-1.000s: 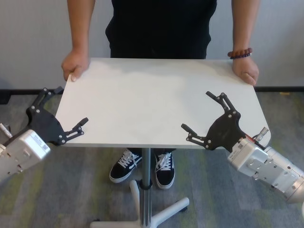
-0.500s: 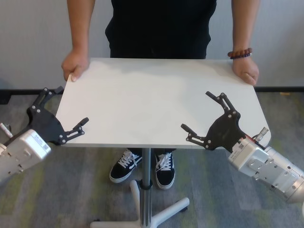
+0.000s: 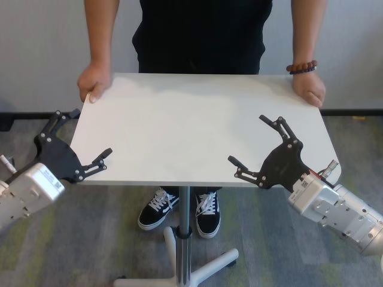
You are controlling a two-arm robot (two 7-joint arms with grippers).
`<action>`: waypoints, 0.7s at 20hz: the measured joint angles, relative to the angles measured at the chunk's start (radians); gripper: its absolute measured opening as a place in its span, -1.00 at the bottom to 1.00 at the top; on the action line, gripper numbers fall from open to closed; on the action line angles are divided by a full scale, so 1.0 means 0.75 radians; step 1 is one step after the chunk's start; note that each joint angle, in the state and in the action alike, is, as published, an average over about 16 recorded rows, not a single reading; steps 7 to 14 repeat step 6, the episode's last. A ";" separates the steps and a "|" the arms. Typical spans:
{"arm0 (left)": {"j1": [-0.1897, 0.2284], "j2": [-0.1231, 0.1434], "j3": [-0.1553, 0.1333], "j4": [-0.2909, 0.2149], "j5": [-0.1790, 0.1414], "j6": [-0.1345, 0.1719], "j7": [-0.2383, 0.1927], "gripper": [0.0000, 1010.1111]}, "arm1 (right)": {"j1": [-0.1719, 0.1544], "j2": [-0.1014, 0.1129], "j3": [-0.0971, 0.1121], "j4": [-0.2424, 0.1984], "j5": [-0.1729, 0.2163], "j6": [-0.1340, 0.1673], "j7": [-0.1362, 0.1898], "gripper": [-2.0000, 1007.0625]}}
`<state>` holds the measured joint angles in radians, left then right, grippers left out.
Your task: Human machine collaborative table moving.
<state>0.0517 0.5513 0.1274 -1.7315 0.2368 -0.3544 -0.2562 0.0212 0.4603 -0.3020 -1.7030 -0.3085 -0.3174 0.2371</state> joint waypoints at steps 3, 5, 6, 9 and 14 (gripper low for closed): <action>0.000 0.000 0.000 0.000 0.000 0.000 0.000 0.99 | 0.000 0.000 0.000 0.000 0.001 -0.001 0.000 1.00; 0.000 0.000 0.000 0.000 0.000 0.000 0.000 0.99 | 0.000 0.000 0.000 0.001 0.001 -0.001 0.000 1.00; 0.000 0.000 0.000 0.000 0.000 0.000 0.000 0.99 | 0.000 0.000 0.000 0.001 0.001 -0.001 0.001 1.00; 0.000 0.000 0.000 0.000 0.000 0.000 0.000 0.99 | 0.000 0.000 0.000 0.001 0.001 -0.001 0.001 1.00; 0.000 0.000 0.000 0.000 0.000 0.000 0.000 0.99 | 0.000 0.000 0.000 0.001 0.001 -0.001 0.001 1.00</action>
